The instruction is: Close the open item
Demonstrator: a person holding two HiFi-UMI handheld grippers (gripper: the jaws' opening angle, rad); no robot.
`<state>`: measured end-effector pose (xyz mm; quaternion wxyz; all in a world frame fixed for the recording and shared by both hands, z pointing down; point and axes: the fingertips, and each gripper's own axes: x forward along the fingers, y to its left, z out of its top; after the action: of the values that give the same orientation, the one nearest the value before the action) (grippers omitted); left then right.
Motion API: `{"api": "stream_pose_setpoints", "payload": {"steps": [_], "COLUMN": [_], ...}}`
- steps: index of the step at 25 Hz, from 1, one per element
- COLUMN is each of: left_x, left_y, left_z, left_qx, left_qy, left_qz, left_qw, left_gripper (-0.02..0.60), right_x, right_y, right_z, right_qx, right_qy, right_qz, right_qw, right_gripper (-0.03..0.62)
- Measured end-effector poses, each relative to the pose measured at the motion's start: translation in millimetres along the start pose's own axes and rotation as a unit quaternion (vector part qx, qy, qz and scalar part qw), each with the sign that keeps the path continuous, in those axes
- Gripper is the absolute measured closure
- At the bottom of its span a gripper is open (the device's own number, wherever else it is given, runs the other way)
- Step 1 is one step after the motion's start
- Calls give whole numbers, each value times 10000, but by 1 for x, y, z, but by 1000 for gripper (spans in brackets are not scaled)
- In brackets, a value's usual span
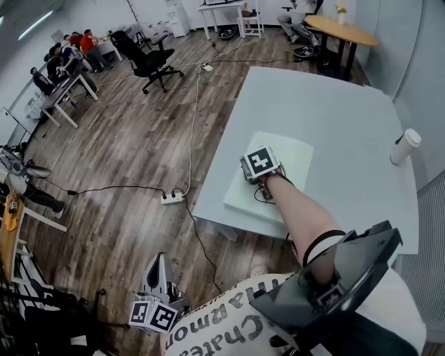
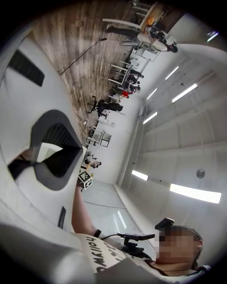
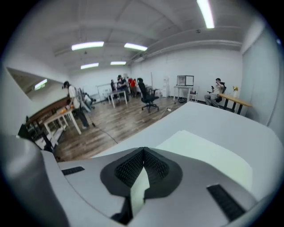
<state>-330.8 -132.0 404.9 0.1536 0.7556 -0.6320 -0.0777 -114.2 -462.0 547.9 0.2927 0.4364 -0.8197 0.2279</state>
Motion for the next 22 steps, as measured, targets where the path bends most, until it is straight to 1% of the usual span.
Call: {"api": "stream_pose_setpoints", "payload": {"steps": [1, 2, 3, 4, 5, 6, 7, 8, 9, 10, 11, 14, 15, 17, 18, 19, 20, 22], "left_x": [-3, -5, -9, -12, -15, -16, -15, -13, -11, -8, -5, -2, -6, -24, -37, -49, -61, -84], "left_y": [-1, -4, -7, -10, -15, -22, -32, -45, -61, -78, -96, -147, -163, -193, -208, -222, -234, -253], "left_z": [-4, -10, -17, -24, -31, -37, -44, -51, -59, -65, -69, -74, -78, -92, -101, -109, -116, -127], "left_qx": [-34, -74, -99, -97, -78, -64, -86, -160, -263, -361, -430, -433, -399, -334, -305, -286, -295, -418], "left_qy": [-22, -36, -34, -16, 12, 46, 85, 132, 181, 216, 223, 154, 152, 195, 232, 267, 289, 291], "left_qz": [9, -7, -49, -103, -152, -191, -236, -297, -385, -500, -624, -905, -968, -1064, -1088, -1100, -1109, -1119], "left_qw": [10000, 10000, 9999, 9999, 9999, 9998, 9996, 9993, 9987, 9979, 9969, 9948, 9944, 9936, 9933, 9932, 9930, 9924], "left_gripper": [586, 586, 586, 586, 586, 586, 586, 586, 586, 586, 586, 586, 586, 586, 586, 586, 586, 586], "right_x": [-13, -29, -49, -76, -109, -146, -185, -221, -253, -282, -308, -371, -388, -417, -431, -445, -458, -479], "right_y": [-3, -1, 5, 12, 17, 18, 15, 9, 4, 0, -4, -19, -23, -28, -31, -34, -36, -40], "right_z": [10, 18, 23, 25, 25, 22, 16, 4, -11, -27, -42, -84, -100, -137, -156, -172, -186, -209], "right_qx": [246, 530, 861, 1246, 1669, 2073, 2366, 2488, 2456, 2317, 2116, 1432, 1175, 605, 362, 189, 92, 61], "right_qy": [-347, -720, -1132, -1596, -2095, -2587, -3017, -3347, -3574, -3713, -3783, -3785, -3712, -3433, -3281, -3156, -3066, -2988], "right_qz": [121, 401, 799, 1248, 1678, 2033, 2279, 2425, 2511, 2547, 2510, 2141, 1979, 1549, 1314, 1116, 981, 871], "right_qw": [9990, 9952, 9866, 9713, 9487, 9213, 8950, 8759, 8654, 8623, 8655, 8891, 8996, 9244, 9348, 9421, 9467, 9503], "right_gripper": [598, 597, 598, 597, 598, 598, 597, 598, 599, 598, 599, 599, 599, 599, 599, 599, 599, 599]}}
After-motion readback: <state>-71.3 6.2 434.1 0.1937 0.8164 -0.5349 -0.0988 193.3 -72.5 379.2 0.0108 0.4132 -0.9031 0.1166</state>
